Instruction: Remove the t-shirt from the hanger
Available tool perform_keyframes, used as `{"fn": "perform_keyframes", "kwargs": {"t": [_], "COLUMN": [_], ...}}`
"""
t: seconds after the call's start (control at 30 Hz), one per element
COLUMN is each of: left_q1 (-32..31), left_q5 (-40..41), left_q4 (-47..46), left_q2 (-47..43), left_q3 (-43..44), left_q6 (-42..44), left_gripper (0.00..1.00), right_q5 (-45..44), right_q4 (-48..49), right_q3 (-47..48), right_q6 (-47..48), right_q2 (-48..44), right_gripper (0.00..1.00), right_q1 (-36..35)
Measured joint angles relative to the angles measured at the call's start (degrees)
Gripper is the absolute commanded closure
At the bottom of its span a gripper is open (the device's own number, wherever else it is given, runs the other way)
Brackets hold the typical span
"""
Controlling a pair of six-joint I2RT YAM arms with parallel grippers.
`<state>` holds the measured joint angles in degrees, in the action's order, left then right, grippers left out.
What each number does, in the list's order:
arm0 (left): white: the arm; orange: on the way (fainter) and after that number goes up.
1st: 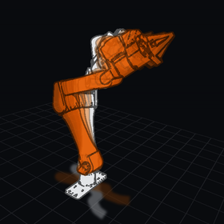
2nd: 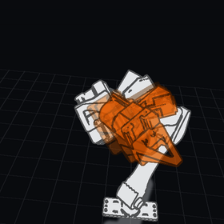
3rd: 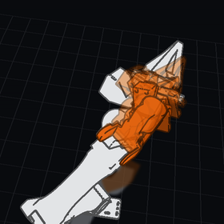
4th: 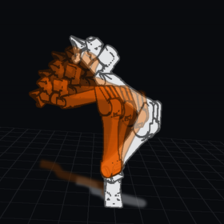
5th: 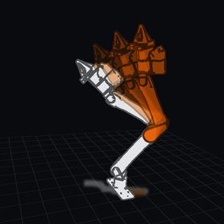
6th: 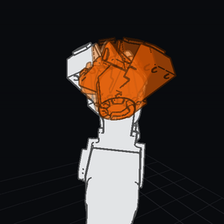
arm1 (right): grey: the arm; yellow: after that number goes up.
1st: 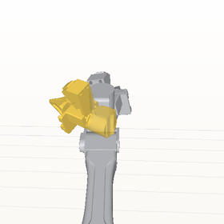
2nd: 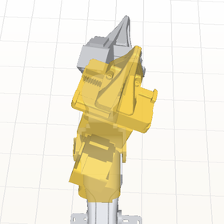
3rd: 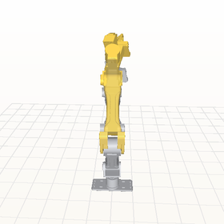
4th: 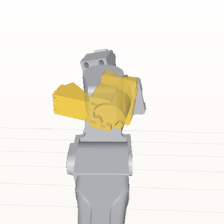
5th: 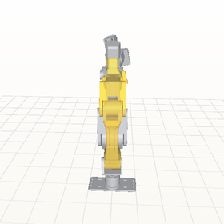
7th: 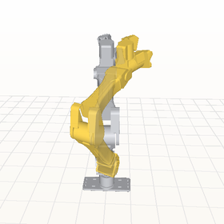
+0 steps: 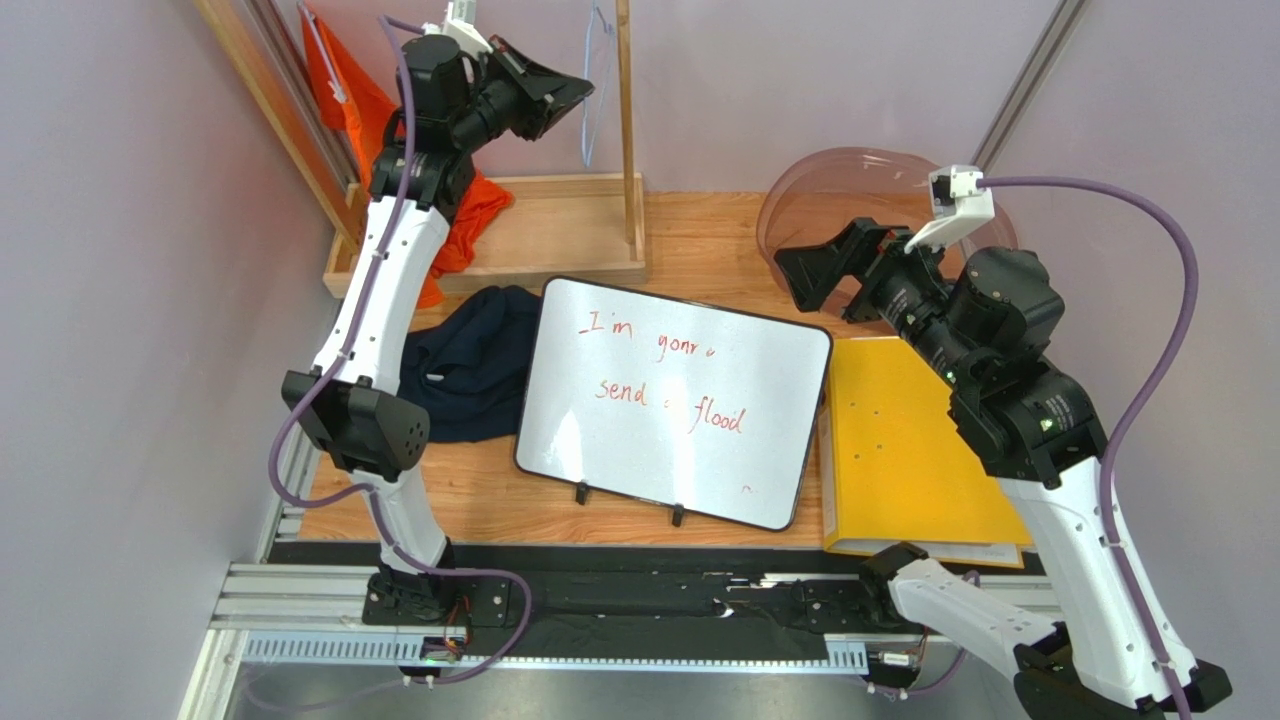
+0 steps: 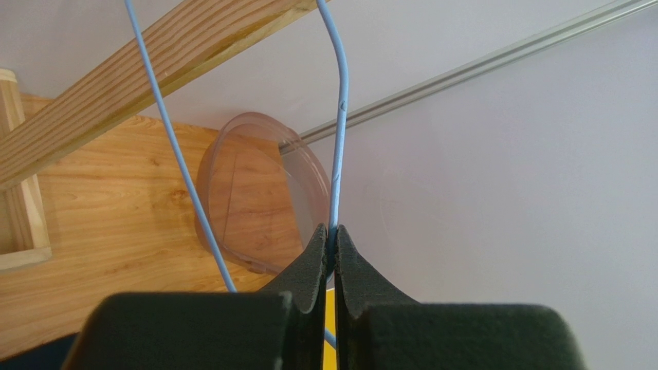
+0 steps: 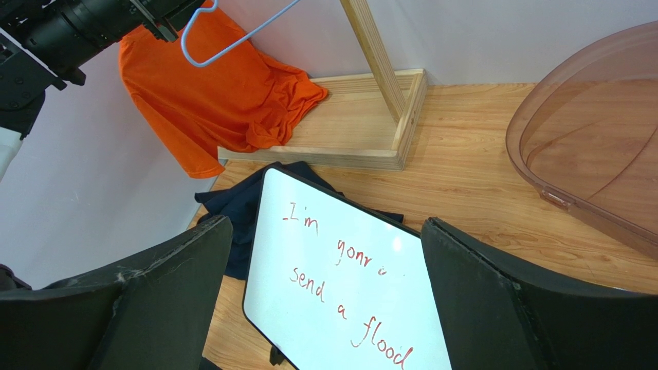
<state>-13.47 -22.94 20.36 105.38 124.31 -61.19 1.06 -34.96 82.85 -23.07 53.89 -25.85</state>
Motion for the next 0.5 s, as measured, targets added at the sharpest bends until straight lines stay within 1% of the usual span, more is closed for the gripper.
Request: {"fn": "perform_keyframes", "kwargs": {"t": [0.1,0.13,0.17,0.23,0.27,0.37,0.47,0.5], "left_q1": [-0.04,-0.04,-0.04,-0.04,-0.04,0.02,0.46,0.61], "left_q5": [-0.35,-0.42,-0.52,-0.5,-0.5,-0.04,0.13,0.09], "left_q4": [-0.02,-0.07,-0.13,-0.09,0.11,1.77,3.3,3.72], "left_q2": [0.39,0.37,0.33,0.17,0.04,-1.09,-2.75,-3.85], "left_q3": [-0.07,-0.07,-0.07,-0.09,-0.22,-1.25,-2.21,-3.19], "left_q6": [0.44,0.72,1.01,2.05,2.58,4.79,6.8,7.56], "left_gripper": [1.0,0.98,0.87,0.75,0.66,0.54,0.5,0.46], "right_q5": [0.02,0.02,0.04,0.15,0.33,0.72,1.55,1.88], "right_q4": [0.02,0.02,0.02,0.07,0.07,0.07,0.09,0.07], "right_q3": [-0.11,-0.11,-0.11,-0.24,-0.39,-0.72,-1.31,-1.51], "right_q6": [0.0,-0.02,-0.02,-0.02,-0.04,-0.04,-0.09,-0.11], "right_q2": [-0.11,-0.15,-0.17,-0.26,-0.33,-0.35,-0.39,-0.37], "right_gripper": [0.0,0.0,0.0,0.0,0.0,0.0,0.0,0.0], "right_q1": [0.0,0.0,0.0,0.0,0.0,0.0,0.0,0.0]}}
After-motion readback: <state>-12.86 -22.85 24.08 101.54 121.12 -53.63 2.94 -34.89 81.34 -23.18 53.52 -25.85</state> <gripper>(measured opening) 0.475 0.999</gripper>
